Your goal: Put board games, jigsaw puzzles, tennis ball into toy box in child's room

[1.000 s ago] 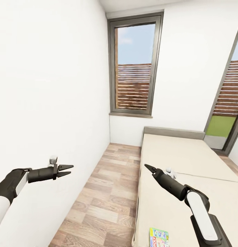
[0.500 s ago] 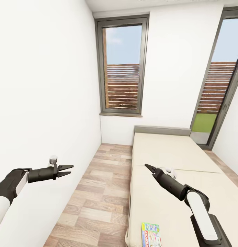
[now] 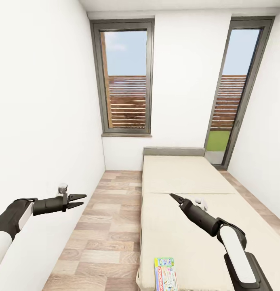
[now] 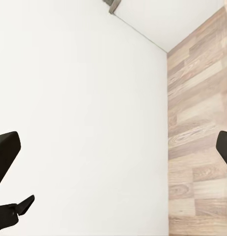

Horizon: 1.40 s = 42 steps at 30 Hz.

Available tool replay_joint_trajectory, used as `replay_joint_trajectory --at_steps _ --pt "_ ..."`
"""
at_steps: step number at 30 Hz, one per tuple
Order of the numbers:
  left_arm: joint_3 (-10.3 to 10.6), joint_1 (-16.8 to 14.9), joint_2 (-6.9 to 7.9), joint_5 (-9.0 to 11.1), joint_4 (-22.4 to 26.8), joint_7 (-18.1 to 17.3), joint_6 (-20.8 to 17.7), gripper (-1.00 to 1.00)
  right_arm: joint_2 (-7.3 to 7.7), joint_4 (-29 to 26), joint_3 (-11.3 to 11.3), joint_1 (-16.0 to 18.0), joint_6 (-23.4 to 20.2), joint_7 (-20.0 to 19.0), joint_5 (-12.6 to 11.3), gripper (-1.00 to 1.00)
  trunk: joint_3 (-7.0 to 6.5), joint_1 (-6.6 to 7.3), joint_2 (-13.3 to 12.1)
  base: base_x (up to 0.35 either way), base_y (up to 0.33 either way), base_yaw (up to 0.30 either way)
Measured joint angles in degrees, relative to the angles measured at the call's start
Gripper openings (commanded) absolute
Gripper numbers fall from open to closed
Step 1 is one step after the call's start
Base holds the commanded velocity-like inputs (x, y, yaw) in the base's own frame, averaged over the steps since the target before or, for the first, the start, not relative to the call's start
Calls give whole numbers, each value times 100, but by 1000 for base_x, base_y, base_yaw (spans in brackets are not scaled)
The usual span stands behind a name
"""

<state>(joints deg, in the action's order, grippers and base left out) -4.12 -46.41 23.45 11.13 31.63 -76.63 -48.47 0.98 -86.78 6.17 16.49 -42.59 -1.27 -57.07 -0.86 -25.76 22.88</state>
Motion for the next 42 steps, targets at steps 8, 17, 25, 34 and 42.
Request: replay_joint_trajectory --at_steps 8,17,25,34,42 --pt "4 0 0 -3 1 -1 -1 100 0 -4 0 0 -7 0 0 100 0 -1 0 -36 22 -252" --pt "0 2 2 -2 2 -2 -3 100 -3 -12 -16 1 -27 0 -4 100 0 0 0 -50 33 -66" --pt "0 2 1 -2 2 -2 -2 100 -8 -39 -20 1 -36 0 -6 100 0 0 0 -4 3 -5" --pt "0 2 2 -1 2 -1 -2 100 -9 -48 -22 1 -43 0 -7 100 0 0 0 0 0 0" --pt "2 2 2 5 2 0 -3 100 -10 -49 -20 1 -44 0 -7 100 0 -1 0 -33 -11 0"
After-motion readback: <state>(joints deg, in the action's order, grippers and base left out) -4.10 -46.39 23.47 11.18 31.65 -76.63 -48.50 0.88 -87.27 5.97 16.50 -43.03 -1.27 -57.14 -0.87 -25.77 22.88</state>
